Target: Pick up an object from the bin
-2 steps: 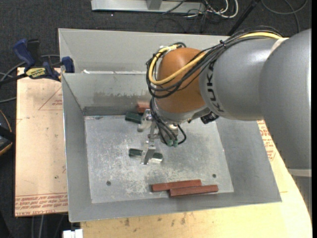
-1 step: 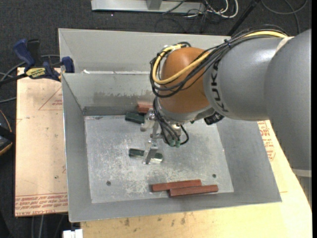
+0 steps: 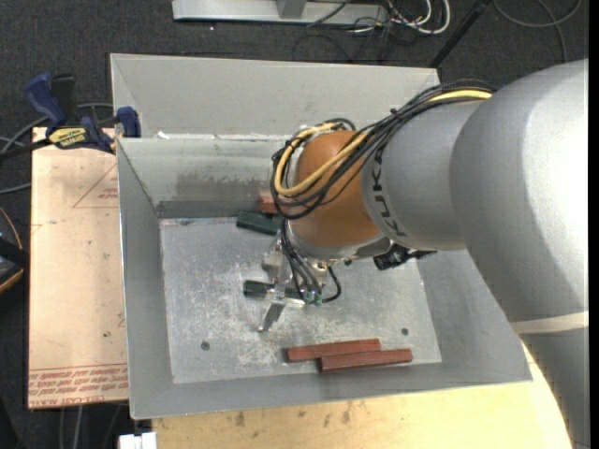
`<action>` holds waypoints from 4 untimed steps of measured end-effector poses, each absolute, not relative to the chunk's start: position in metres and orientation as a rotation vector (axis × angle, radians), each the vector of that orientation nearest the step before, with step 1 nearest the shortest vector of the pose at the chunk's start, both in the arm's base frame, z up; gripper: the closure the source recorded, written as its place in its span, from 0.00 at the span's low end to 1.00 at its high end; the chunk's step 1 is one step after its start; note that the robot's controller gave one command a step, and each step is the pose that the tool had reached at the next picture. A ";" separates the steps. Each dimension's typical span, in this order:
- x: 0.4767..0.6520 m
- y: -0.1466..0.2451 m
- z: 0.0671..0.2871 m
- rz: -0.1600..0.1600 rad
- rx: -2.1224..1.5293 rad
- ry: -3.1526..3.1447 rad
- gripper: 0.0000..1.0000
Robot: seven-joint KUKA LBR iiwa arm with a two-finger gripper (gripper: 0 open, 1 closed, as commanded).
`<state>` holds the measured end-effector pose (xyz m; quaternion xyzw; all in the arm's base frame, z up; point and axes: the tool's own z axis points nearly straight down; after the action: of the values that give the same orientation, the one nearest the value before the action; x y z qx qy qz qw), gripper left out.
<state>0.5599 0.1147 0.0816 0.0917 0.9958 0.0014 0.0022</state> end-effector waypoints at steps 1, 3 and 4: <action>0.572 0.118 0.067 0.022 0.315 3.087 1.00; 0.572 0.118 0.075 0.019 0.317 3.092 1.00; 0.570 0.117 0.086 0.011 0.318 3.107 1.00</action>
Offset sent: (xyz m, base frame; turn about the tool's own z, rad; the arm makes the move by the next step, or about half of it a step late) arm 0.0000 0.0000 0.0000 0.0000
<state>0.5703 0.1173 0.0864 0.1017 0.9948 0.0036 0.0093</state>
